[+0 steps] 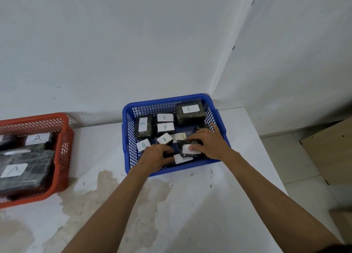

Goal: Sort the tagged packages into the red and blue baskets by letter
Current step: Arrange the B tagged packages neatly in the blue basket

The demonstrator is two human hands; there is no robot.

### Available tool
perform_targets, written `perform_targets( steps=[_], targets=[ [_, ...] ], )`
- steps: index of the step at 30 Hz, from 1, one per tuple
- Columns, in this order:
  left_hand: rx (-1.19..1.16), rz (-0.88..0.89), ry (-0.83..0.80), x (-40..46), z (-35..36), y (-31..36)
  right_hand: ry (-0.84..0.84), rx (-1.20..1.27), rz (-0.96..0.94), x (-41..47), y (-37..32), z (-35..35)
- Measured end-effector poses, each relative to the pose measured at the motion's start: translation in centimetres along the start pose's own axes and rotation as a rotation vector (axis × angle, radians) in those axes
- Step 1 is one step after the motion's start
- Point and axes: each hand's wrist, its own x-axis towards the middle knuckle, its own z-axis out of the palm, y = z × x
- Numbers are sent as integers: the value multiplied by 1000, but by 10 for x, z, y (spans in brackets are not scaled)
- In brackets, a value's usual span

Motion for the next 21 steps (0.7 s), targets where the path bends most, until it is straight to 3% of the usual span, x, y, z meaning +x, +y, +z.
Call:
perform_targets(
  steps=[3,8,10,13,16,21],
  targets=[
    [55,-4,-35,2,0,1,96,123,59,3,0,-5],
    [92,28,-71,2,-1,0,143,98,80,13,-8,-6],
    [87,43,-7,0,-2,2,153,55,75,16,-11,-3],
    [76,46,254,-2,-1,5,118,-4,61,19,-15,2],
    [247,-3,460,1,-1,3,131,-89,49,19,-17,5],
    [411,-21,382,7,-3,-5,236,-118,97,12,-14,7]
  ],
)
